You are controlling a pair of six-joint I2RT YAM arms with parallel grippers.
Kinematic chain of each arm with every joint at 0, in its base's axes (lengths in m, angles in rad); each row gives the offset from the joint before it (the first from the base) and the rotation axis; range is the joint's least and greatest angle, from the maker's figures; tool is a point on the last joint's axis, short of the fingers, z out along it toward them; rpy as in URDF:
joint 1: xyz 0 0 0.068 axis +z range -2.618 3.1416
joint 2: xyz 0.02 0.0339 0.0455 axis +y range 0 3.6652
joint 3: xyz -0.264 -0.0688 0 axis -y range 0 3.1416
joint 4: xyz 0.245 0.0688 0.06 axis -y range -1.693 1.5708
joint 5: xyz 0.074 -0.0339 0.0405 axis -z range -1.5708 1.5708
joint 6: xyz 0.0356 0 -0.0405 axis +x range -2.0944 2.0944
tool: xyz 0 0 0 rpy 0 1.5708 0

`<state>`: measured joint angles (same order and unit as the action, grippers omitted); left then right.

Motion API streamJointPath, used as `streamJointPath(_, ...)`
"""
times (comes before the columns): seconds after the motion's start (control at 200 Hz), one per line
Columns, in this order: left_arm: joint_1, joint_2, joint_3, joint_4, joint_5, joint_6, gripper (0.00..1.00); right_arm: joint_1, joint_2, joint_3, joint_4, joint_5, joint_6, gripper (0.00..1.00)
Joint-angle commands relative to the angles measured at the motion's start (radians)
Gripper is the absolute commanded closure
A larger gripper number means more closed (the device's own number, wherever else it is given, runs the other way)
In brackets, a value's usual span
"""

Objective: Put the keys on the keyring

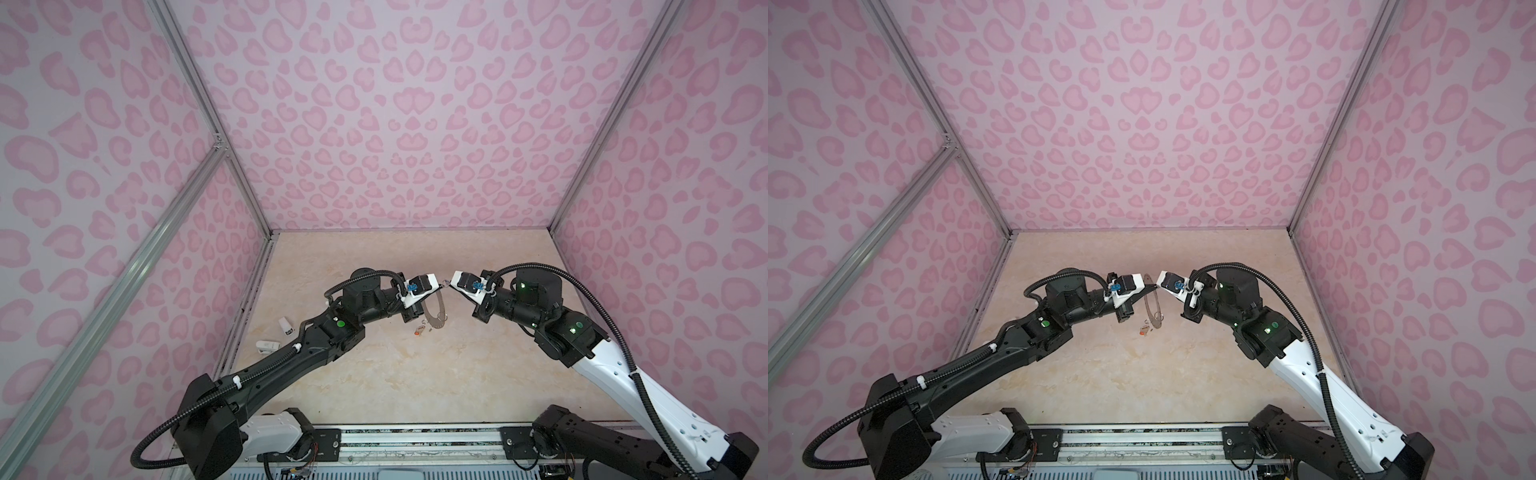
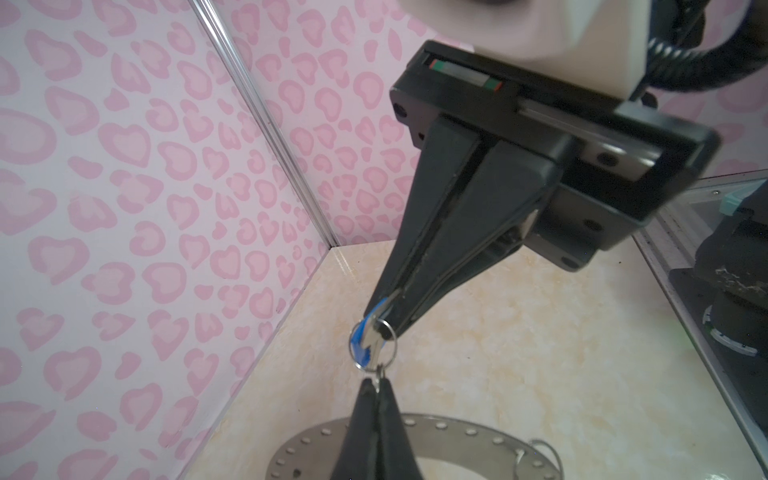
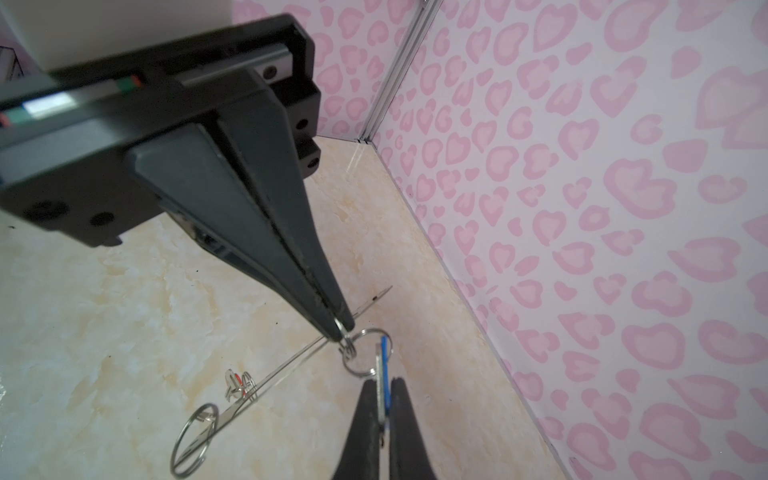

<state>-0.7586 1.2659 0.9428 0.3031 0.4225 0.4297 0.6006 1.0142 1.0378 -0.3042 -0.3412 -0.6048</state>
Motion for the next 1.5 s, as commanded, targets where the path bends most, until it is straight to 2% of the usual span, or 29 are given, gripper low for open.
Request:
streamJointPath(0.0, 0.015, -0.002, -0.007, -0.008, 0.006, -0.025, 0.97, 0.001, 0.015, 0.013, -0.047, 0.046, -0.048, 1.0)
streamJointPath(0.06, 0.022, -0.003, -0.014, -0.007, 0.011, -0.036, 0.93, 0.001, 0.022, 0.012, -0.048, 0.048, -0.052, 1.0)
streamJointPath(0.165, 0.045, -0.017, -0.036, 0.008, 0.005, -0.071, 0.75, 0.002, 0.053, 0.022, -0.058, 0.022, -0.063, 1.0)
streamJointPath(0.37, 0.15, -0.109, -0.131, 0.021, -0.021, -0.152, 0.65, 0.015, 0.17, 0.038, -0.108, -0.008, -0.136, 1.0)
streamJointPath(0.445, 0.213, -0.166, -0.18, 0.024, -0.018, -0.186, 0.65, 0.045, 0.229, 0.063, -0.112, -0.006, -0.15, 1.0)
streamJointPath(0.465, 0.231, -0.182, -0.191, 0.022, -0.017, -0.191, 0.6, 0.057, 0.244, 0.072, -0.113, -0.006, -0.153, 1.0)
streamJointPath(0.52, 0.278, -0.225, -0.217, 0.009, -0.026, -0.198, 0.6, 0.095, 0.289, 0.097, -0.114, -0.016, -0.154, 1.0)
streamJointPath(0.735, 0.414, -0.363, -0.286, -0.026, -0.039, -0.229, 0.57, 0.16, 0.409, 0.147, 0.034, -0.161, -0.012, 1.0)
streamJointPath(0.955, 0.453, -0.403, -0.318, -0.063, -0.039, -0.238, 0.56, 0.134, 0.57, 0.174, 0.132, -0.222, 0.149, 1.0)
streamJointPath(1.145, 0.455, -0.373, -0.328, -0.072, -0.042, -0.245, 0.56, 0.067, 0.647, 0.197, 0.1, -0.133, 0.17, 1.0)
streamJointPath(1.335, 0.454, -0.31, -0.31, -0.078, -0.019, -0.238, 0.56, 0.032, 0.696, 0.201, -0.086, 0.03, -0.023, 1.0)
streamJointPath(1.495, 0.455, -0.226, -0.27, -0.073, 0.025, -0.241, 0.56, -0.001, 0.734, 0.191, -0.172, 0.155, -0.104, 1.0)
